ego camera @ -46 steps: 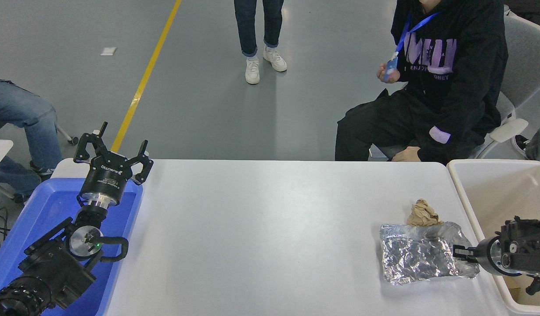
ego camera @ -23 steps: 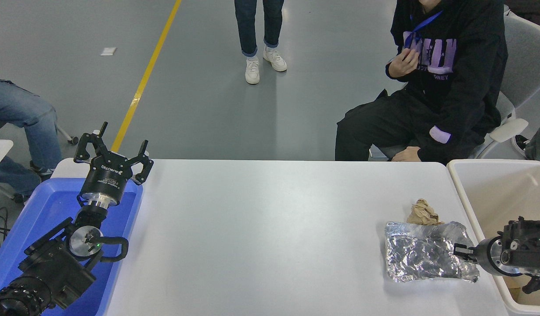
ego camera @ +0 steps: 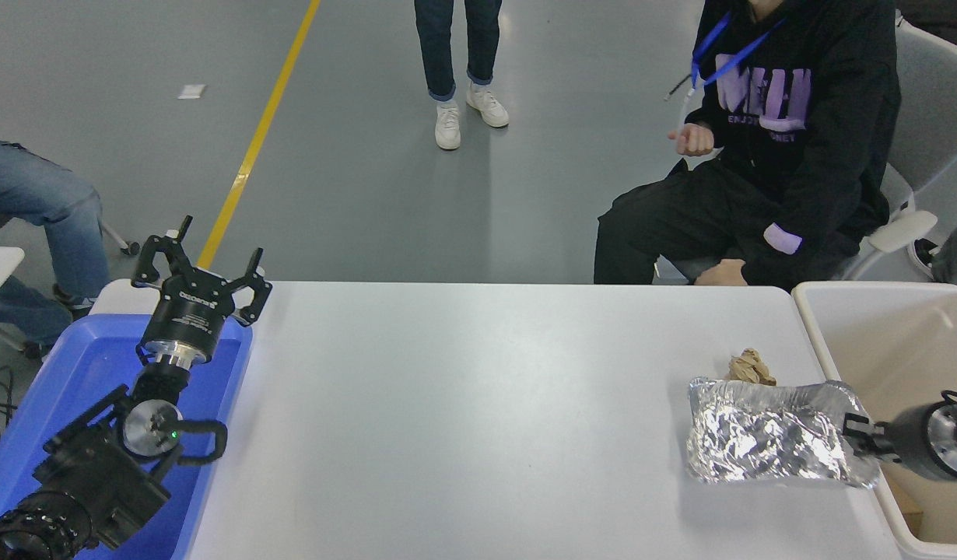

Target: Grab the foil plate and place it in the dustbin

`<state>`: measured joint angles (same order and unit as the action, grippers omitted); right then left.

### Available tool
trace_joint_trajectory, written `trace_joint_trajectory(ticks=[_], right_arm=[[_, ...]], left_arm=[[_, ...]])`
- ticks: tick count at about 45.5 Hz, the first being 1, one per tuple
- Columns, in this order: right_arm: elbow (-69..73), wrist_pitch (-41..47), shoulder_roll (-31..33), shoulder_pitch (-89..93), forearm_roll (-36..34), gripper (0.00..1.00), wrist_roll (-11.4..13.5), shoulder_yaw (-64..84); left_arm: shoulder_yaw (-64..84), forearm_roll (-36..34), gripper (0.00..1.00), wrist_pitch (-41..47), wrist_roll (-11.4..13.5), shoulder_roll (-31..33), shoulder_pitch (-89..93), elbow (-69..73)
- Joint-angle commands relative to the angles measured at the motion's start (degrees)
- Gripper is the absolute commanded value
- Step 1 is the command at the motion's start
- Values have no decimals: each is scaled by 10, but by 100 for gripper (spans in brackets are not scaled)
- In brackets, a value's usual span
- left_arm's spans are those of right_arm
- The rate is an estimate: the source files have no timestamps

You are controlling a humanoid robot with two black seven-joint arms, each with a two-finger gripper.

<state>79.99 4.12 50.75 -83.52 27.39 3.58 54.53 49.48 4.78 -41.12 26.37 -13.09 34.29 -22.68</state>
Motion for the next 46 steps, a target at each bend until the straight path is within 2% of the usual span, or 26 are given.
trace_joint_trajectory(ticks=[1,8,17,34,46], right_arm=[[90,113,40,-179,1,0,-18,74],[90,281,41,-277,-3,0,-24,80],[85,409,37,-403,-23,0,-24,88],[71,409,-47,-593,-114,0,-24,215],[62,409,-83,-613,-124,0,-24,247]], left_arm=[[0,0,98,0,0,0,0,0],[0,0,98,0,0,0,0,0],[0,0,98,0,0,0,0,0],[0,0,98,0,0,0,0,0],[0,0,98,0,0,0,0,0]])
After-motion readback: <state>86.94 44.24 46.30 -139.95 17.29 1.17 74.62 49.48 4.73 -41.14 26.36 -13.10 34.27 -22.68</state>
